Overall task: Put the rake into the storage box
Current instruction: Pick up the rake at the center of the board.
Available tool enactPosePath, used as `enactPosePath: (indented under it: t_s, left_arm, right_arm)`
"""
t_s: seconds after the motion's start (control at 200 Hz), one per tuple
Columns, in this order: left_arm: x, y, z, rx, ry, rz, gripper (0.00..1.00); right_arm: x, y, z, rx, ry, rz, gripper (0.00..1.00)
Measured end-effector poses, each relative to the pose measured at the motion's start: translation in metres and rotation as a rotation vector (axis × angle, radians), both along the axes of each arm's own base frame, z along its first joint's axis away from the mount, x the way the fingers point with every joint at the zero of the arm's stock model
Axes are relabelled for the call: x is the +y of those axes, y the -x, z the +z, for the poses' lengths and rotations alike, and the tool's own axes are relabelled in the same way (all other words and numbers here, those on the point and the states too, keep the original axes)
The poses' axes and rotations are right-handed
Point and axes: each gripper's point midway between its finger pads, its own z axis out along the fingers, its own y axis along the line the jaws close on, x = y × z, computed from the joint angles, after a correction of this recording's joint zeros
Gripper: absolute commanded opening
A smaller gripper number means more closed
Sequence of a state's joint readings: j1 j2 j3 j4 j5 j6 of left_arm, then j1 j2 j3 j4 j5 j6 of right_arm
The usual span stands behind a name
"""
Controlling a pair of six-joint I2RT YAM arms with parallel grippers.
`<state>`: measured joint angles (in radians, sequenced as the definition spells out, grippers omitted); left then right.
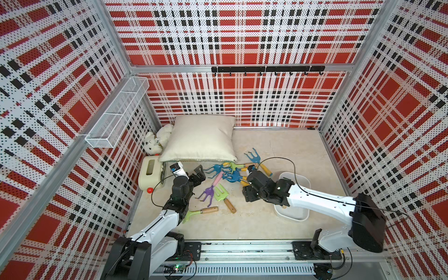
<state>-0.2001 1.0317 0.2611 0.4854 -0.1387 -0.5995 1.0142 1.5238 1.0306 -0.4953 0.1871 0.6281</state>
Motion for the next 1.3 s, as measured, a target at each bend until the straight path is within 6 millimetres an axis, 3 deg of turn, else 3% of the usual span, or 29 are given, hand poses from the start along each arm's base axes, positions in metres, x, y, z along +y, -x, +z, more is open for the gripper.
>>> enactPosePath:
  t_s: [0.256,0.481,0.636,0.937,1.072,1.182,1.303]
  left_arm:
    - [0.0,0.0,0.0,0.0,0.004,0.0,0.99]
    - [0.001,0.0,0.002,-0.007,0.006,0.0,0.99]
    - [0.001,0.0,0.004,-0.011,0.008,0.001,0.99]
    - [0.001,0.001,0.008,-0.026,0.012,0.002,0.99]
    - [0.002,0.001,0.011,-0.034,0.015,0.002,0.99]
    - [0.002,0.002,0.017,-0.053,0.018,0.003,0.99]
    - [0.002,0.003,0.024,-0.073,0.023,0.003,0.99]
  right_arm:
    - [0.057,0.011,-0.037,0.023,0.109,0.109,0.65]
    - [0.075,0.008,-0.066,0.058,0.155,0.127,0.61]
    - [0.081,0.01,-0.081,0.088,0.171,0.14,0.5]
    - [0.074,0.015,-0.09,0.114,0.199,0.099,0.24]
    - [0.056,0.024,-0.089,0.116,0.236,0.067,0.1]
    - [0.036,0.03,-0.079,0.115,0.254,0.031,0.01]
    - [0.023,0.032,-0.055,0.088,0.23,-0.013,0.0]
